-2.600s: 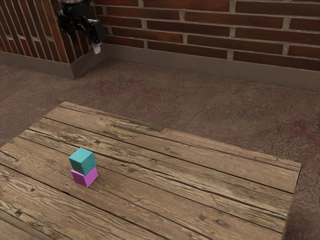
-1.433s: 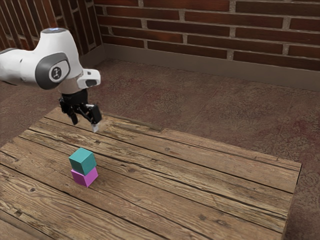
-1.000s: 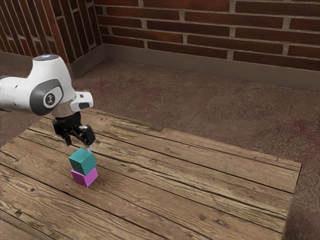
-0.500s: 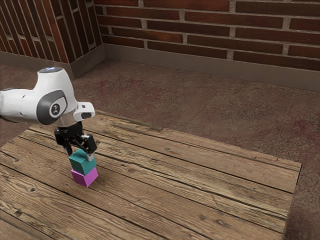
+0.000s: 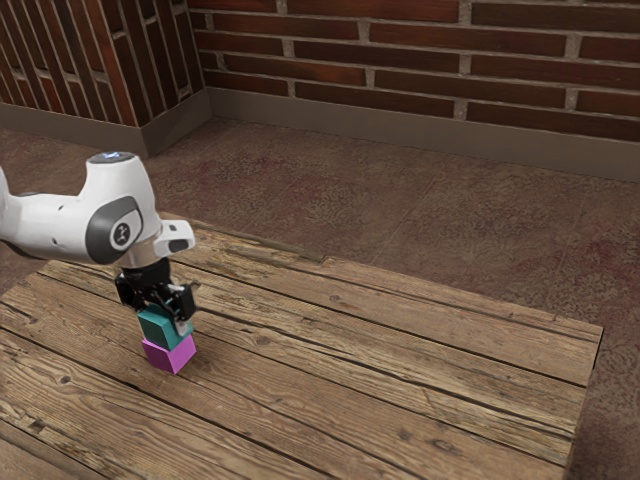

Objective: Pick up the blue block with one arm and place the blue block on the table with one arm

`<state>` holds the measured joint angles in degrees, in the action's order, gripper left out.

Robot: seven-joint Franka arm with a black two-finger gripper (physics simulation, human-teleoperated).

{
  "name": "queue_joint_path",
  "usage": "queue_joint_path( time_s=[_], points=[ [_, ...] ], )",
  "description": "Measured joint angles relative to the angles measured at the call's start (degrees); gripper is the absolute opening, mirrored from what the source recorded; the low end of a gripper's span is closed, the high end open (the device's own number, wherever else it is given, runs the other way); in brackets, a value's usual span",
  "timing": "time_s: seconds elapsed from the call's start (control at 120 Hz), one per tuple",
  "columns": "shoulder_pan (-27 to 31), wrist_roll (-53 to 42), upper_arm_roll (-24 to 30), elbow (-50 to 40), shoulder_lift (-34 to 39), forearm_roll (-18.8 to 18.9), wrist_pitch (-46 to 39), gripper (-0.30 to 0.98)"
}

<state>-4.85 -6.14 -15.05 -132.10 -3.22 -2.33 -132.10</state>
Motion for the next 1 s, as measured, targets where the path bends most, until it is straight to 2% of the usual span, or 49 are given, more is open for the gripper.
queue_joint_path(
  time_s=[0.033, 0.125, 0.217, 0.317, 0.408, 0.442, 0.508, 0.558, 0.75, 0.85, 1.0],
  points=[
    [0.18, -0.02, -0.15, 0.03, 0.01, 0.04, -0.08, 0.46],
    [0.63, 0.25, -0.37, 0.22, 1.0, 0.51, -0.23, 0.33],
    [1.7, 0.88, 0.54, 0.53, 3.76, 1.42, -0.16, 0.27],
    [6.25, 1.57, 5.17, 2.59, 3.61, 1.61, -0.12, 0.29],
    [9.8, 2.04, 10.03, 7.09, -0.89, 1.3, -0.11, 0.31],
    [8.19, 2.15, 11.4, 8.77, -3.03, 0.7, -0.11, 0.32],
    [1.44, 2.34, 13.13, 10.18, -5.99, -0.86, -0.21, 0.32],
    [-0.44, 2.44, 13.96, 10.49, -7.22, -2.03, -0.34, 0.32],
    [-0.67, 2.81, 14.43, 10.28, -9.93, -4.92, -1.43, 0.29],
    [-0.68, 2.62, 14.37, 10.31, -10.69, -5.73, -1.8, 0.44],
    [-0.69, 2.05, 14.36, 10.35, -10.6, -6.43, -2.05, 0.55]
  ],
)
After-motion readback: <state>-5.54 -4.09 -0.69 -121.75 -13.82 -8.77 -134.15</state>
